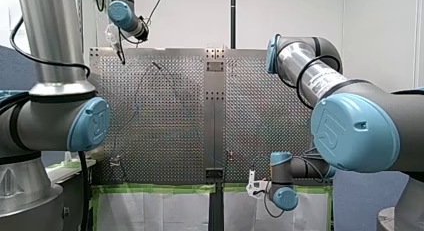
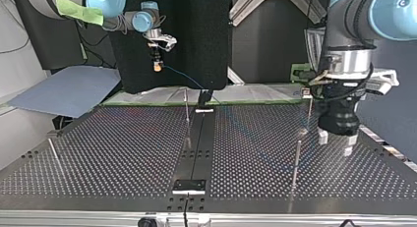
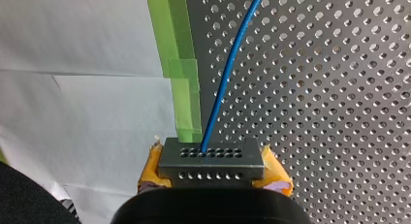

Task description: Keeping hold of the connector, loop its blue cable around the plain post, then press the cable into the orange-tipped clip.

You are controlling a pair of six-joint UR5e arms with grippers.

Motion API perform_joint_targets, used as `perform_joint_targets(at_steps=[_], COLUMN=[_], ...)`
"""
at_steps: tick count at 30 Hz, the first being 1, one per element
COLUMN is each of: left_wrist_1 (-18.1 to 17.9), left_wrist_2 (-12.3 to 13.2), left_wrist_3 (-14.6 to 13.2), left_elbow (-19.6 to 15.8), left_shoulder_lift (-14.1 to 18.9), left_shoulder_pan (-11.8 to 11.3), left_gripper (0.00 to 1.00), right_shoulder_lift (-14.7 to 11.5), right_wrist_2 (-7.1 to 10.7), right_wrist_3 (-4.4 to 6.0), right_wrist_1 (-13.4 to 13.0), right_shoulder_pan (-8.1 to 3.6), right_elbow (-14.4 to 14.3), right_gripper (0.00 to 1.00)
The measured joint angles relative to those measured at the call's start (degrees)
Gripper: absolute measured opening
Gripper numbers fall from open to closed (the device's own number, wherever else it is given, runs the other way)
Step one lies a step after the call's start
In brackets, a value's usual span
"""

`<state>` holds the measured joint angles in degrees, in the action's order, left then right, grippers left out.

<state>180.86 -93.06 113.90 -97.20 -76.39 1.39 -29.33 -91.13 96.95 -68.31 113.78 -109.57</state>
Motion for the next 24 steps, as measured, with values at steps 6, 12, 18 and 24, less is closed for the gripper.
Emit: perform_joint_targets(at_steps=[6, 12, 18, 24], left_wrist_1=[3.4, 6.66, 9.43, 10.35], left_wrist_2=[-2.96, -3.73, -3.83, -4.32], left_wrist_3=[-3.4, -6.64, -10.31, -13.72], left_elbow=[0.02, 0.03, 0.06, 0.06], left_shoulder_lift=[-1.25, -1.53, -2.52, -3.45], left_shoulder_pan=[3.36, 5.01, 5.81, 6.52], left_gripper=[0.98, 0.98, 0.98, 0.98], right_shoulder_lift=[0.0, 0.0, 0.0, 0.0], right_wrist_2=[0.01, 0.03, 0.03, 0.02], right_wrist_3=[-0.05, -0.12, -0.05, 0.0], right_wrist_1=[0.04, 0.11, 0.17, 0.19], right_shoulder_pan=[-0.07, -0.09, -0.09, -0.09], right_elbow=[0.01, 0.0, 0.0, 0.01], right_gripper=[0.0, 0.0, 0.0, 0.0])
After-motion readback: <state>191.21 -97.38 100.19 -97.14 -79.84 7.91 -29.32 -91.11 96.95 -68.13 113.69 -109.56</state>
